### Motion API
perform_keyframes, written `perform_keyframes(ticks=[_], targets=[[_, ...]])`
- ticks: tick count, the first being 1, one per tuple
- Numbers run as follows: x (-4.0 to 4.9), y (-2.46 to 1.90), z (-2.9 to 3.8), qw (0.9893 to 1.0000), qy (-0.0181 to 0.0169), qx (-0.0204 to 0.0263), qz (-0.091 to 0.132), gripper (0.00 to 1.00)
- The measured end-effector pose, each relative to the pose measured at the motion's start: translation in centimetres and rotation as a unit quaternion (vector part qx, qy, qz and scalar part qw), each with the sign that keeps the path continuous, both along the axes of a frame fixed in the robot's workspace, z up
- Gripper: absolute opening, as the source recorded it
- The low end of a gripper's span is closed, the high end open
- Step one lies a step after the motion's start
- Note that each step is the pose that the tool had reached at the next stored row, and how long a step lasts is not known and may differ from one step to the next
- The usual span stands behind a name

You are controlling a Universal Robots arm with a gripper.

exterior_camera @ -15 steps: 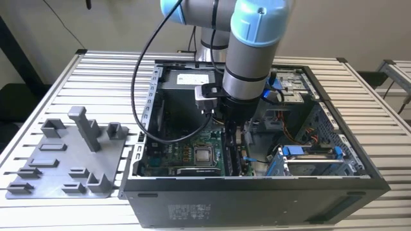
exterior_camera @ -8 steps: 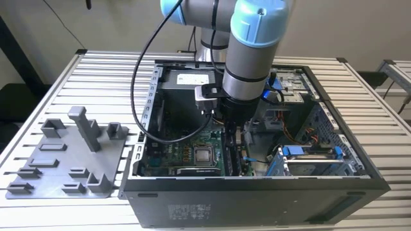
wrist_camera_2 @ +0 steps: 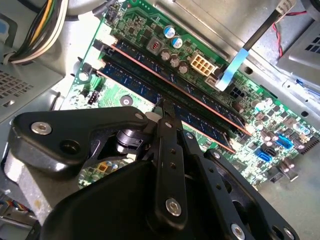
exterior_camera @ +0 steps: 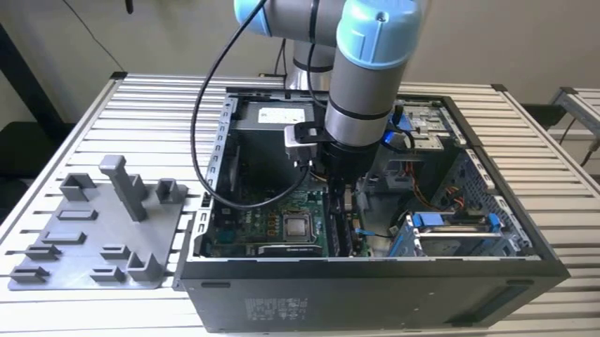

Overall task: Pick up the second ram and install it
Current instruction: 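Press down the second ram until it locks into place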

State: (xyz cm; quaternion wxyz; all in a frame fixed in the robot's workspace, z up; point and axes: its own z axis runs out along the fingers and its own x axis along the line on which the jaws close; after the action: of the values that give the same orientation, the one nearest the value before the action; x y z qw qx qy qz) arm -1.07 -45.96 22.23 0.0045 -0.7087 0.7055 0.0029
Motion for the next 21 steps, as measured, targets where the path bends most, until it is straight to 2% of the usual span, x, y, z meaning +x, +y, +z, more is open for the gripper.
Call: perform_keyframes(ticks=[3,8,13,18,21], targets=[[0.00,0.00,0.40,1.0000,-0.0002,0.0004,0.000,0.11],[0.00,0.00,1.99,1.0000,-0.0001,0.0001,0.000,0.11],[0.00,0.00,3.09,1.0000,-0.0001,0.0001,0.000,0.11],[0.00,0.00,3.86,1.0000,-0.0001,0.0001,0.000,0.11],[0.00,0.00,3.89,1.0000,-0.0001,0.0003,0.000,0.11]])
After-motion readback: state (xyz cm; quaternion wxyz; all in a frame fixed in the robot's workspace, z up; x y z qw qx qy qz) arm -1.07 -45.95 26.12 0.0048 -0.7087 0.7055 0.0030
